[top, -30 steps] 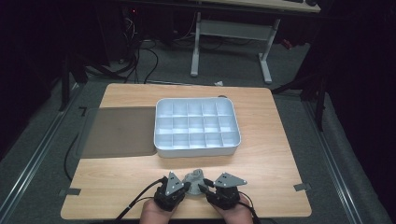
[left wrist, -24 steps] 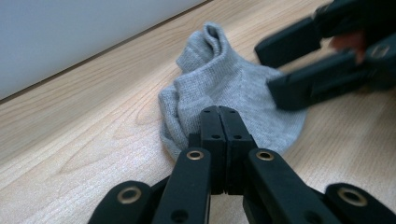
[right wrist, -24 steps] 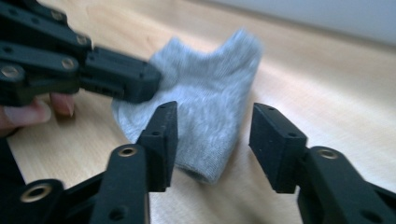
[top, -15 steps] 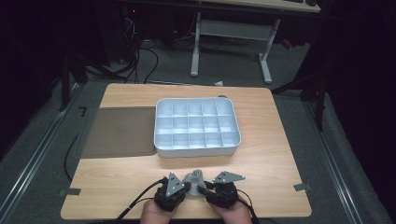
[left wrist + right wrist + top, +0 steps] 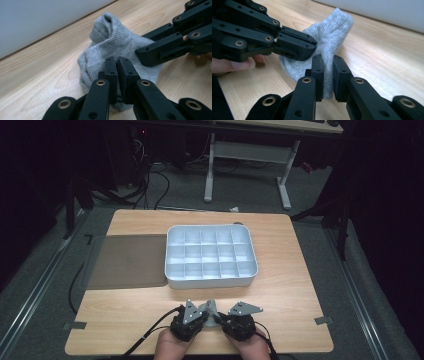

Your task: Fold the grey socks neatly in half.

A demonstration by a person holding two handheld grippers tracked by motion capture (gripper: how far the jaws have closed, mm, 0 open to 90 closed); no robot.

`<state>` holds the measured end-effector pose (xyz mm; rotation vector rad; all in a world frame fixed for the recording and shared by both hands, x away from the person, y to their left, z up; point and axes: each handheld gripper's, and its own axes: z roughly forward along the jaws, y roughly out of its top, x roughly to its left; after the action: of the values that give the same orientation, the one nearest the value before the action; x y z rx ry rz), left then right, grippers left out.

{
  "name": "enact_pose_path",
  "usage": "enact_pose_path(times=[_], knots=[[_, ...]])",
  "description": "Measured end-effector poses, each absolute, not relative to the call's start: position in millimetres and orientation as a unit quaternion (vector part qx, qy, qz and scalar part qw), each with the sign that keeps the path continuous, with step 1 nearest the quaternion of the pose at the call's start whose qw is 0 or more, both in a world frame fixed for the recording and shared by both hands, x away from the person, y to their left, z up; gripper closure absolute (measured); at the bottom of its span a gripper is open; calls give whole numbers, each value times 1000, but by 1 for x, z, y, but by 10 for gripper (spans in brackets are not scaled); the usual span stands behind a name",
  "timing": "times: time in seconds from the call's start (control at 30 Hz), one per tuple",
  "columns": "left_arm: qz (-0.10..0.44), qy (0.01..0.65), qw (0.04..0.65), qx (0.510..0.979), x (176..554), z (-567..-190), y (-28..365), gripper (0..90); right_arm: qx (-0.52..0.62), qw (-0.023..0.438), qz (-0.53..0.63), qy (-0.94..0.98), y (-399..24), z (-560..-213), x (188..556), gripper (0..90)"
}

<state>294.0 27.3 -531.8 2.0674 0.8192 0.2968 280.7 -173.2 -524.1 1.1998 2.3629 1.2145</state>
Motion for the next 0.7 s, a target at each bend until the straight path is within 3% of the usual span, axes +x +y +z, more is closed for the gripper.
enact_pose_path(times=[0.7], knots=[[105, 319, 438, 834, 297, -532, 25, 846, 377, 147, 429, 808, -170, -513, 271, 804]])
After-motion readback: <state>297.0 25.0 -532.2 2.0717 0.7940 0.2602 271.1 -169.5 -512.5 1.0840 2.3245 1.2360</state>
